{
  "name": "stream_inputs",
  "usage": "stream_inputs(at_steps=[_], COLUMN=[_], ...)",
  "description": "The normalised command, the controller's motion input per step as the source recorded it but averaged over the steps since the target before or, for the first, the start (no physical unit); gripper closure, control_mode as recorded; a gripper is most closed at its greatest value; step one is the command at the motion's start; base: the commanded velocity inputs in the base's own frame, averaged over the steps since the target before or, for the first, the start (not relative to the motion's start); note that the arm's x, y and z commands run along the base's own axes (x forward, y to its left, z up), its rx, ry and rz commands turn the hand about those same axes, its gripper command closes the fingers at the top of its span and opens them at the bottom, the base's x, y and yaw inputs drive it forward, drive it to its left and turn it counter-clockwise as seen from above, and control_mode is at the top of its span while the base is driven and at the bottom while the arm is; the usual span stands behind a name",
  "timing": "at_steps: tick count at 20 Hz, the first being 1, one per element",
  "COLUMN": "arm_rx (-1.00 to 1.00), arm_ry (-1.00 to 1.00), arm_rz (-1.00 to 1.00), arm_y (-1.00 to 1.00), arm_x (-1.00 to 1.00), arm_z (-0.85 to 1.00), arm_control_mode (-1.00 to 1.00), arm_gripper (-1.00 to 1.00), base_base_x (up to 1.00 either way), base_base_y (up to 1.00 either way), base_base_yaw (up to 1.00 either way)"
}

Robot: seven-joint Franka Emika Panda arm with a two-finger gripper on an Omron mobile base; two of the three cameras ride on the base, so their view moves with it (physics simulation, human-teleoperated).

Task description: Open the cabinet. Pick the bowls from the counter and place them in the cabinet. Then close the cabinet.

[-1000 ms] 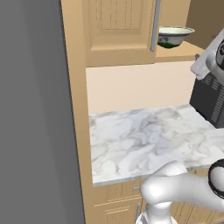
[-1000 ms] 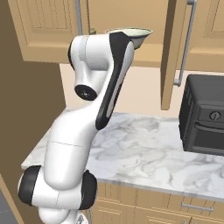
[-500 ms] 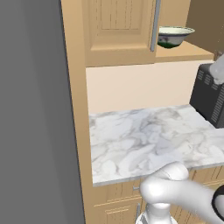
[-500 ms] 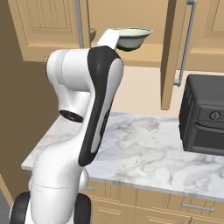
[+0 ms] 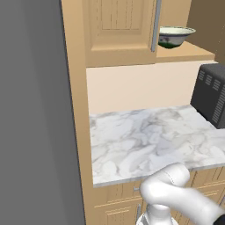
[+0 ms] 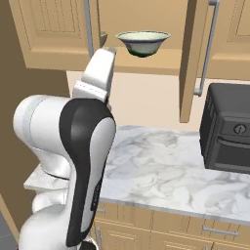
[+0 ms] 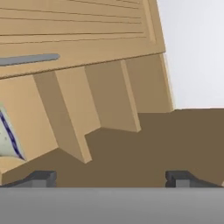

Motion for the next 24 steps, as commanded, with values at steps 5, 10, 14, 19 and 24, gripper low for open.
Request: stream_inputs(at_steps=[5, 10, 14, 19, 24], arm_rx=[0.00, 0.00, 0.00, 0.00, 0.04], arm_ry=[-0.04, -0.01, 0.00, 0.07, 0.11], arm_rz=[0.00, 0.00, 0.00, 0.00, 0.00], arm_y=[0.04, 0.02, -0.13, -0.43, -0.69], arm_x=[-0.72, -0.69, -0.10, -0.10, -0.25], arm_z=[0.00, 0.00, 0.00, 0.00, 0.04], arm_control_mode=[-1.00, -1.00, -1.00, -1.00, -1.00], arm_gripper=[-1.00, -1.00, -1.00, -1.00, -1.00], base_base_x=[0.00, 0.00, 0.00, 0.00, 0.00], base_base_y=[0.00, 0.00, 0.00, 0.00, 0.00], base_base_yaw=[0.00, 0.00, 0.00, 0.00, 0.00])
